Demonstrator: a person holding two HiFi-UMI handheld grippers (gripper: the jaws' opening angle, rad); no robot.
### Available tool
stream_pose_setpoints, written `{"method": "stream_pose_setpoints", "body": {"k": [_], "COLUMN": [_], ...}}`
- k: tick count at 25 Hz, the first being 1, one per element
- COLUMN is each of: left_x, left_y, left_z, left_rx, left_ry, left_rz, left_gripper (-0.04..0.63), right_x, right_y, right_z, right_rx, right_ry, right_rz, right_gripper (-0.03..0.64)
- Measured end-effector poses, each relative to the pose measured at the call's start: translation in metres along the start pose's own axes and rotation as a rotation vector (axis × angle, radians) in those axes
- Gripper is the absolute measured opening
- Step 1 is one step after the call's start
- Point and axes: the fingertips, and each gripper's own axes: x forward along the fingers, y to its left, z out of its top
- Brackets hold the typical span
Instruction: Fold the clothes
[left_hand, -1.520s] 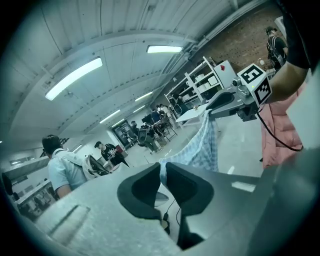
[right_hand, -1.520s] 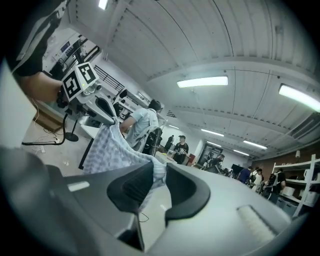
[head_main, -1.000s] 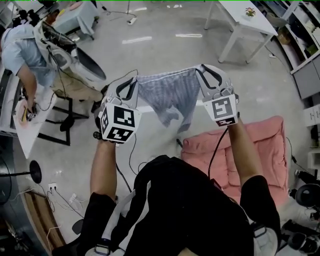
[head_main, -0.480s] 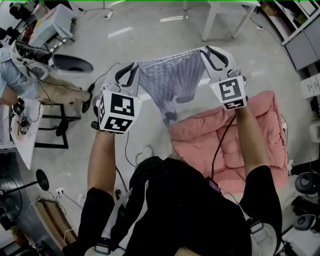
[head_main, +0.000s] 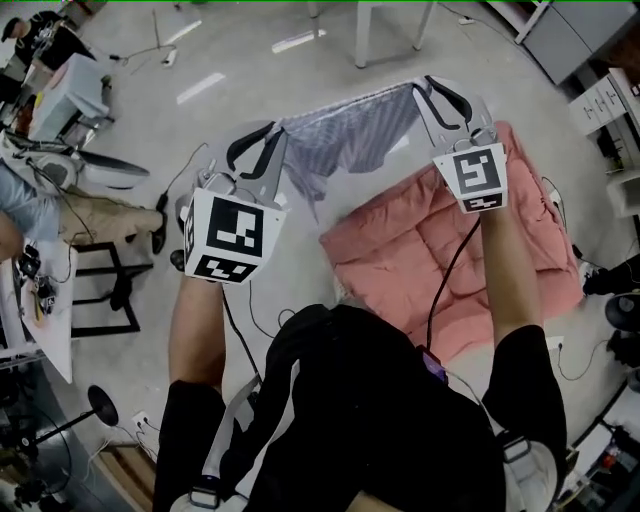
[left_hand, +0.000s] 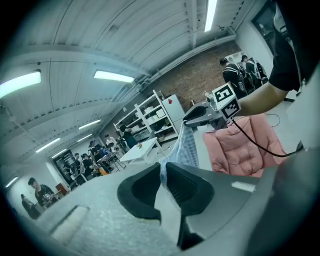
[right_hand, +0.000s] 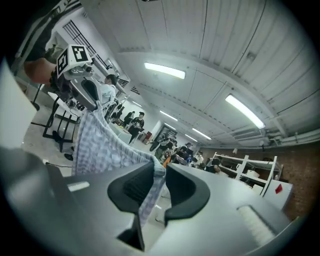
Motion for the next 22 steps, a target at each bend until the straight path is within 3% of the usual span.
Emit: {"method": "stream_pose_setpoints", "body": {"k": [5, 11, 16, 22], "left_x": [-0.04, -0.105, -0.131, -0.125], "left_y": [-0.044, -0.092, -0.137, -0.196], "left_z": [0.052, 0.071, 0.062, 0.051], "left_rx": [0.055, 0.085, 0.048, 0.036], "left_ry": [-0.124, -0.214, -0.198, -0.129], "left_rz": [-0.091, -0.171, -0.238, -0.29], "left_gripper": [0.043, 0.043, 0.043, 0.043], "right_x": [-0.076, -0.158, -0.213, -0.257], "right_y": [-0.019, 0.003, 0.03, 0.038], "right_z": [0.024, 0.054, 0.044, 0.011], "right_rx": [-0.003, 0.014, 0.026, 0.027], "right_ry": [0.001, -0.002, 0.046, 0.1], "right_rz": [-0.138, -0.26, -0.276, -0.272], "right_gripper": [0.084, 0.084, 0.084, 0.084]}}
